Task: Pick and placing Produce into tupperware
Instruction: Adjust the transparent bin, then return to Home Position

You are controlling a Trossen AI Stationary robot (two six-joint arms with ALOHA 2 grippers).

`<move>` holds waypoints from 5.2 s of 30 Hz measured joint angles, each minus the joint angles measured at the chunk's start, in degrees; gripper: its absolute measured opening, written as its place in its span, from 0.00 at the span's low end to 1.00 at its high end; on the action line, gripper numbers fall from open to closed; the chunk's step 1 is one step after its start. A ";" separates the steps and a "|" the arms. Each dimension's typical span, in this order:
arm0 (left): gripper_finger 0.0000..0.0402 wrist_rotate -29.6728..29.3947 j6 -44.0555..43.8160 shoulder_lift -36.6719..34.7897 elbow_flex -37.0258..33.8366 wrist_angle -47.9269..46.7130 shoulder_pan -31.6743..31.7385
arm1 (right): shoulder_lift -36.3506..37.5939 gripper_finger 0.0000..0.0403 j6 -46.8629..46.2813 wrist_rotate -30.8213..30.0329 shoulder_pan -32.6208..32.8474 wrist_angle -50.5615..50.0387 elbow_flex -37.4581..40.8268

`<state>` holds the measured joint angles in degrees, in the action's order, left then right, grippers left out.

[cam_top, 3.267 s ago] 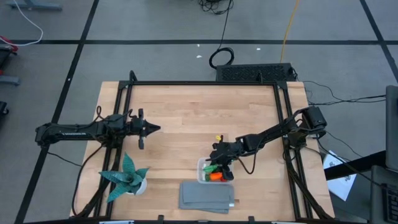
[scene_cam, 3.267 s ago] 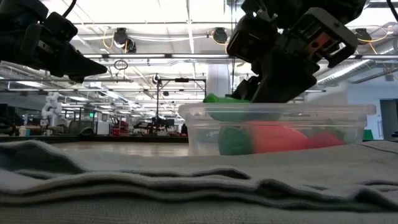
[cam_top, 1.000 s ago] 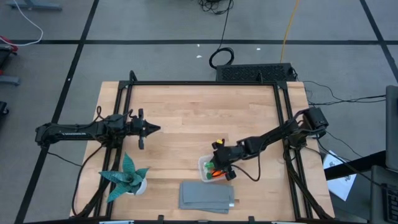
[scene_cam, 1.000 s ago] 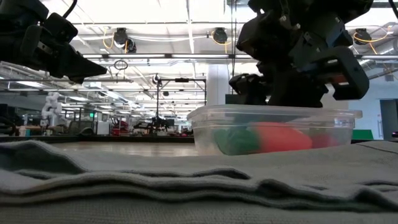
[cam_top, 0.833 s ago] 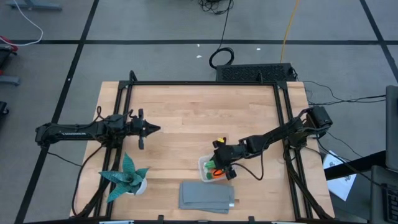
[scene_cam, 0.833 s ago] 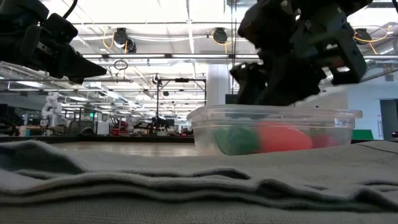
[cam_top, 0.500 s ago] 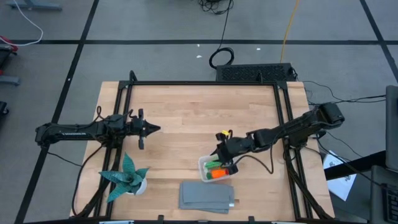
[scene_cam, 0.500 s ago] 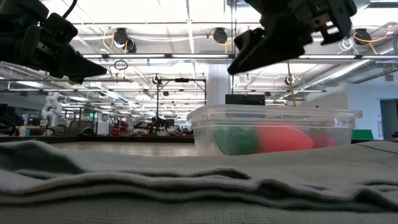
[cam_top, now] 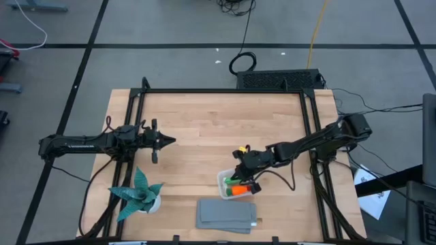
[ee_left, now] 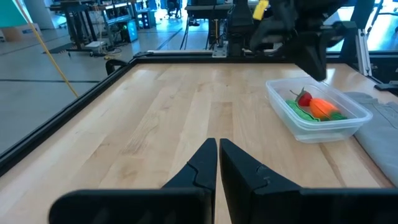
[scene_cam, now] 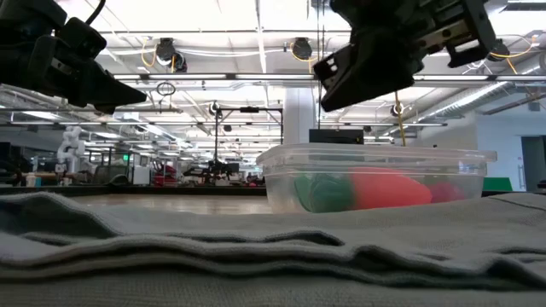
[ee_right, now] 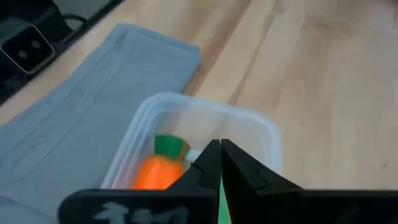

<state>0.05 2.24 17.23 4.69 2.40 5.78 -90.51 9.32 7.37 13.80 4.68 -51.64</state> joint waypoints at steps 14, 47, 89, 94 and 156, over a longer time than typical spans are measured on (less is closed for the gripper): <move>0.06 -0.04 0.22 0.00 0.00 -0.83 0.00 | -9.97 0.00 0.06 1.74 -1.78 7.73 -1.73; 0.06 -0.04 0.50 0.00 0.00 -1.42 0.01 | -14.66 0.00 -0.66 0.11 -7.89 3.60 -6.25; 0.06 -0.02 0.42 0.01 0.00 -1.42 0.02 | -10.23 0.00 3.93 -2.89 -4.70 3.94 -6.25; 0.06 -0.04 0.44 0.01 0.00 -2.39 0.01 | -8.81 0.00 4.22 -7.55 -6.59 2.74 -6.25; 0.01 0.39 10.96 -0.07 0.00 5.18 -0.11 | 16.28 0.00 -0.59 -10.11 -11.34 -1.81 2.55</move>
<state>0.45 13.20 17.17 4.69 7.58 5.67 -74.23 8.73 -2.74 2.46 2.86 -49.09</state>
